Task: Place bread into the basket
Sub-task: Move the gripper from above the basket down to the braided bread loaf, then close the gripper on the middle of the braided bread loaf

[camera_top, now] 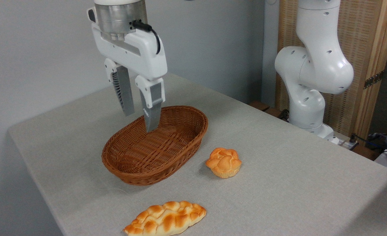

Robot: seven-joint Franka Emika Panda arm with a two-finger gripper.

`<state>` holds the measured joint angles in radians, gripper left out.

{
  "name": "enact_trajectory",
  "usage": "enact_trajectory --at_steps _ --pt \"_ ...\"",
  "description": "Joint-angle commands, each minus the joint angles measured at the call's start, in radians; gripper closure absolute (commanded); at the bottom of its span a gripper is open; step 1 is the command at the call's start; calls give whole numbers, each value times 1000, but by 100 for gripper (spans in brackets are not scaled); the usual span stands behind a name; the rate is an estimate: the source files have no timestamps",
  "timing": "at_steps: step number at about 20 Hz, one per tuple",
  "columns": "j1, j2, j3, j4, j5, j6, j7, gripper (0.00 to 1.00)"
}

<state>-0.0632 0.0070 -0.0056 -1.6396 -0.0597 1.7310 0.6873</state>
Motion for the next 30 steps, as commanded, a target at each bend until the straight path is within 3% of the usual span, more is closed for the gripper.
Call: enact_trajectory --at_steps 1,3,7,14,18,30 --pt "-6 1 48 -51 -9 65 104 0" --pt "2 11 55 -74 -8 79 216 0" --pt "25 25 70 -103 -8 143 342 0" --pt "33 87 131 -155 -8 304 468 0" --pt "59 126 133 -187 -9 358 491 0" --pt "59 195 118 -233 -8 406 497 0"
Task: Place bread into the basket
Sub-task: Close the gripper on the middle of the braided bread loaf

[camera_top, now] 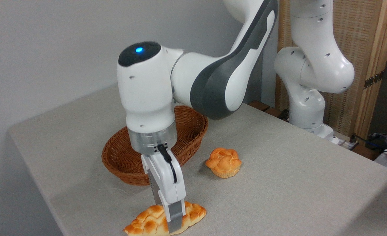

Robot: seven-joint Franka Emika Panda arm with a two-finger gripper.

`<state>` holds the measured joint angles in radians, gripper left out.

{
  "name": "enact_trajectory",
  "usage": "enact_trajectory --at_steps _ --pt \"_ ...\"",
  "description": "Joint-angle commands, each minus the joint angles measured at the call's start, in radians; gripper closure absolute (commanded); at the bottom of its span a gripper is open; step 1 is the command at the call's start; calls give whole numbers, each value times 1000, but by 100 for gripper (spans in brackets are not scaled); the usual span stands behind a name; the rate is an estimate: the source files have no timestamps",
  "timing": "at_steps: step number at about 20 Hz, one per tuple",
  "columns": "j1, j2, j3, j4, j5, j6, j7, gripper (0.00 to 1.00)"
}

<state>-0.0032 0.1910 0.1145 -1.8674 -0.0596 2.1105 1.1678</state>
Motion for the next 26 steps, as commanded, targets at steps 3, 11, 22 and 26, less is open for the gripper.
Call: enact_trajectory --at_steps 3,11,22,26 --pt "-1 22 -9 -7 -8 46 18 0" --pt "0 28 -9 -10 -8 56 33 54" --pt "0 31 -9 -10 -8 56 52 52" --pt "0 31 -9 -9 -8 56 50 51"
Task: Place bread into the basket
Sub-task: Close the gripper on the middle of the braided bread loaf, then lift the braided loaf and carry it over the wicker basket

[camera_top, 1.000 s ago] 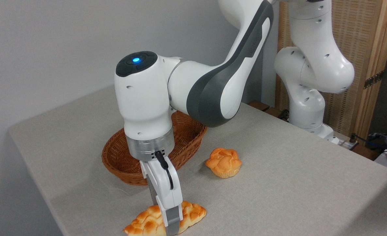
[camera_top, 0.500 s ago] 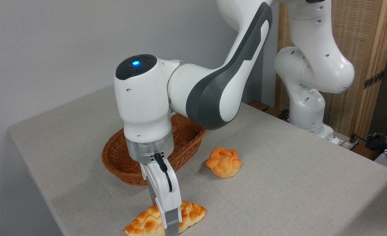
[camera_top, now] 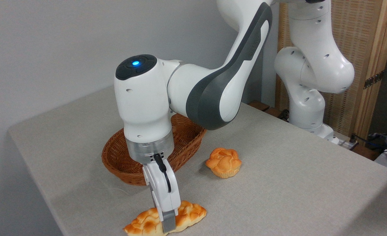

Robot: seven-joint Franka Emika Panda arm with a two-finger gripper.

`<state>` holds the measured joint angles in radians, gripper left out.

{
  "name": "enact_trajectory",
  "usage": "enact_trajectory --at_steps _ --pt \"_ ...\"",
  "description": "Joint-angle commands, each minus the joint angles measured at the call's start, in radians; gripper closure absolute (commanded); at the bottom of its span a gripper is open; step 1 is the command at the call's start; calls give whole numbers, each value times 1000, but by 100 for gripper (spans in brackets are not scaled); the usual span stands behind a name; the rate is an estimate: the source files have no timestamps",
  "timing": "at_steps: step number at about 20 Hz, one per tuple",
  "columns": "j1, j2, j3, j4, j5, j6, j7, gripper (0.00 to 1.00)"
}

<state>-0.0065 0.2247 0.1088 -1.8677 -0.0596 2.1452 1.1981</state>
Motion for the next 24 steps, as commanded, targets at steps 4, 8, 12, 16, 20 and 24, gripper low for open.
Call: enact_trajectory --at_steps 4,8,12,16,20,24 --pt "6 -22 0 7 -17 7 18 45" --pt "10 -71 8 30 -28 -54 9 45" --pt "10 -100 9 114 -93 -187 5 45" --pt "10 -159 9 162 -178 -278 -74 45" --pt "-26 -223 -23 156 -186 -393 -201 45" --pt "-124 -234 -41 137 -186 -410 -363 45"
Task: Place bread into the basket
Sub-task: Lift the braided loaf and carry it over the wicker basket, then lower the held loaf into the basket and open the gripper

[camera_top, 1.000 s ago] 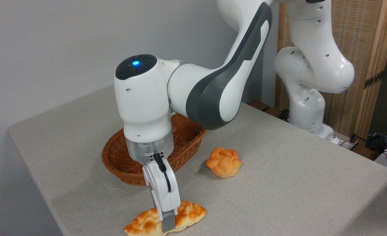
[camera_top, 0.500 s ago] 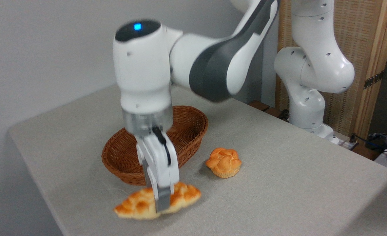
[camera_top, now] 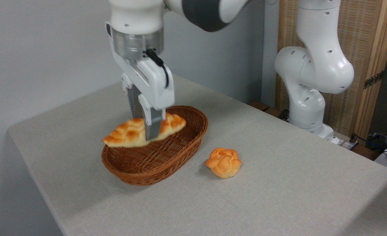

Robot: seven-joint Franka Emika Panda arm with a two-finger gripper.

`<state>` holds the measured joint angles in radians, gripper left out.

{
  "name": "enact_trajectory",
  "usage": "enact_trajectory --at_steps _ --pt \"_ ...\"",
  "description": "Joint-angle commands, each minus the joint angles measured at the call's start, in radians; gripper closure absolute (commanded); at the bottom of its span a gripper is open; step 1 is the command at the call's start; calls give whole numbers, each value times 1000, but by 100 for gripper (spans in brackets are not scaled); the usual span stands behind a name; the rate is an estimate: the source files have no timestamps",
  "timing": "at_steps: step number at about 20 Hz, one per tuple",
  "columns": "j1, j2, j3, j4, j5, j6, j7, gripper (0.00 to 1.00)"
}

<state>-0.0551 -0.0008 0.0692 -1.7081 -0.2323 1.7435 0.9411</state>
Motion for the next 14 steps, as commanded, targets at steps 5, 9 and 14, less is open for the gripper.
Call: enact_trajectory --at_steps 5,9,14 --pt "-166 -37 1 -126 -2 30 -151 45" --pt "-216 -51 6 -223 31 108 -151 45" --pt "-219 -45 4 -257 134 175 -142 24"
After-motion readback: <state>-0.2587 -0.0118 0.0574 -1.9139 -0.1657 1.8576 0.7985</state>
